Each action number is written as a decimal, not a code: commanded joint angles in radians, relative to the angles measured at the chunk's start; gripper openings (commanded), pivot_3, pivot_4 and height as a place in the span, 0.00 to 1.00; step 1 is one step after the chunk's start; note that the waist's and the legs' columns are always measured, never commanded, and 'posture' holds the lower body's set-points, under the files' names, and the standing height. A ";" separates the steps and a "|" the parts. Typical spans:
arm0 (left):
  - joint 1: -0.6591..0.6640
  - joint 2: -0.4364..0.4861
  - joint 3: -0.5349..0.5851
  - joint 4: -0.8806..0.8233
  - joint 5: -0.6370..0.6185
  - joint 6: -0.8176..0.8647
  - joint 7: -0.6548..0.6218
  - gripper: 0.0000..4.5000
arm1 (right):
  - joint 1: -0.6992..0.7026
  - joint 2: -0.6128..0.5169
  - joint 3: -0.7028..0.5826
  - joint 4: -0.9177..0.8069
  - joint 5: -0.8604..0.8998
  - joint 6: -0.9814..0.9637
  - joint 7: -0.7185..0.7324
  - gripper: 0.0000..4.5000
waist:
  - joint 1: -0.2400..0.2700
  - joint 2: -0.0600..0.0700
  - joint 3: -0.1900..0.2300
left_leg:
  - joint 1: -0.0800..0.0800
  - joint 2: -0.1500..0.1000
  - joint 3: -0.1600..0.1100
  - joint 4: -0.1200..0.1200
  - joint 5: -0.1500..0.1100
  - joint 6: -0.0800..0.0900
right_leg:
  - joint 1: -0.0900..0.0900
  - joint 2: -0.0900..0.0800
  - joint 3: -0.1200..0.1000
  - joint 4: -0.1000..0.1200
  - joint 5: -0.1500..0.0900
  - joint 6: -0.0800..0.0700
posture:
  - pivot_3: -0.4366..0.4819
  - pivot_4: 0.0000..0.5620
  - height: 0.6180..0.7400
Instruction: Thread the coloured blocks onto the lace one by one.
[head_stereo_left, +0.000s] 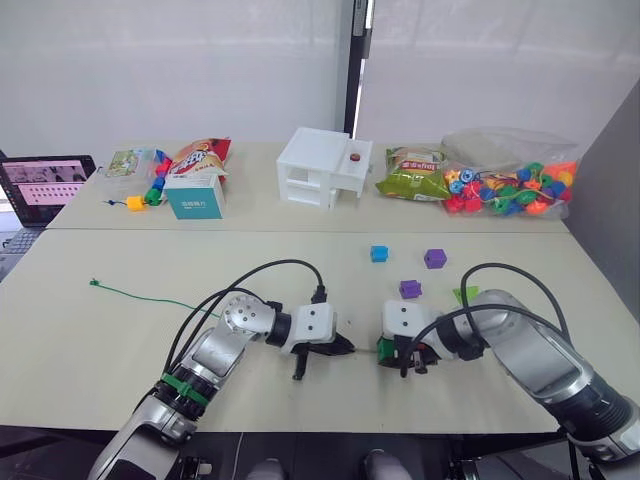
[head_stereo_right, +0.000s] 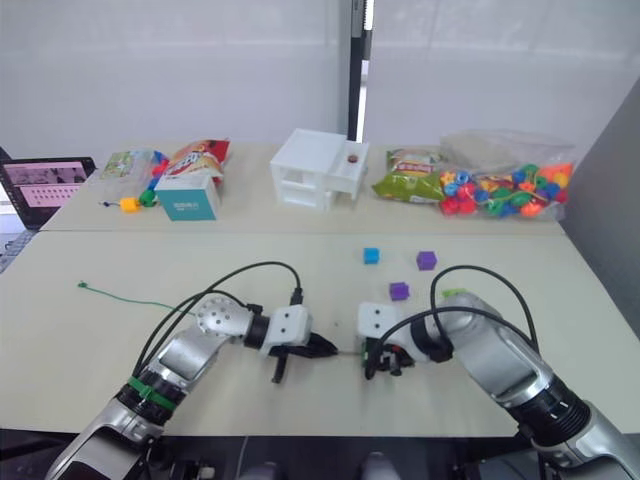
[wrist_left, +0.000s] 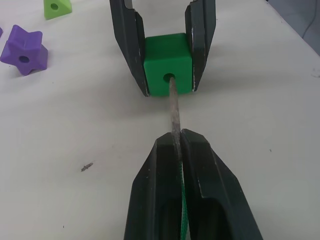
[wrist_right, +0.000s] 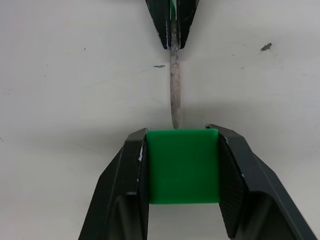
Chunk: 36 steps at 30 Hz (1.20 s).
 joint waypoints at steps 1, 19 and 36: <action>-0.011 -0.022 -0.015 -0.024 0.009 0.002 0.015 0.00 | 0.009 -0.008 0.000 0.000 0.008 0.003 -0.002 0.27 | 0.000 0.000 0.000 | 0.000 0.000 0.000 0.000 0.000 0.000 | 0.000 0.000 0.000 0.000 0.000 0.000 | 0.48 0.27 1.00; -0.087 -0.196 -0.025 0.135 0.035 -0.044 0.077 0.00 | 0.009 -0.003 0.010 -0.015 0.020 0.013 -0.018 0.27 | 0.004 0.000 0.000 | 0.000 0.000 0.000 0.004 0.000 0.000 | 0.003 0.000 0.000 0.000 0.001 0.001 | 0.48 0.27 1.00; -0.040 -0.043 0.017 0.060 0.026 -0.032 0.015 0.44 | 0.016 -0.011 0.012 0.001 0.018 -0.003 -0.022 0.27 | 0.000 0.000 0.000 | -0.001 0.000 0.000 0.007 -0.001 0.001 | 0.003 0.000 0.000 0.000 0.001 0.001 | 0.48 0.27 1.00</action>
